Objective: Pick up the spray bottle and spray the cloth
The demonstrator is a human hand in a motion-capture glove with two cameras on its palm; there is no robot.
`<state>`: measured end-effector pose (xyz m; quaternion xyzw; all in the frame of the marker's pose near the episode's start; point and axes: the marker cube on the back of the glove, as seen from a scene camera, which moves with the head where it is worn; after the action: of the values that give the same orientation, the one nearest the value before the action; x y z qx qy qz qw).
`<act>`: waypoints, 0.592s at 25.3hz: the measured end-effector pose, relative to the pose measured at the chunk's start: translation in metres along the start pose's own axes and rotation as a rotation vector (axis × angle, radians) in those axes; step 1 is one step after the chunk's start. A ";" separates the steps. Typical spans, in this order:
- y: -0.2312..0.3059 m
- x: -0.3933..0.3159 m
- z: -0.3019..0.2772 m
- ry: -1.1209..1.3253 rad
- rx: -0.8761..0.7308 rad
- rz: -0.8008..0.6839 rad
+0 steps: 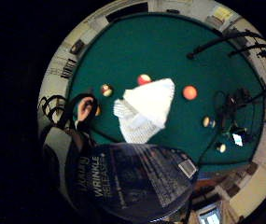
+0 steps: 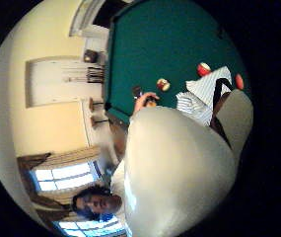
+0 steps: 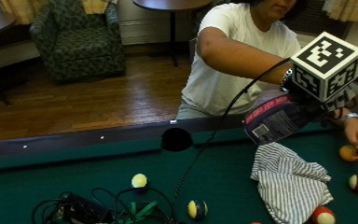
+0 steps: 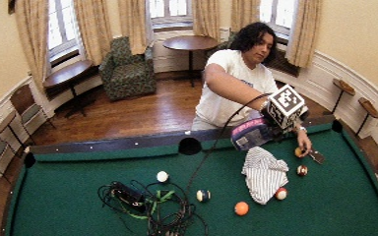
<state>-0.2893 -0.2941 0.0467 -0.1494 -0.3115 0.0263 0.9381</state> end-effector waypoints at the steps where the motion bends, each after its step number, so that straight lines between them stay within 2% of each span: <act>1: -0.002 -0.005 -0.003 -0.037 0.046 -0.013; 9: -0.021 -0.043 0.012 -0.242 0.369 -0.143; 15: -0.059 -0.057 0.042 -0.391 0.465 -0.182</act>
<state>-0.3624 -0.3475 0.0635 0.1056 -0.4838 0.0411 0.8678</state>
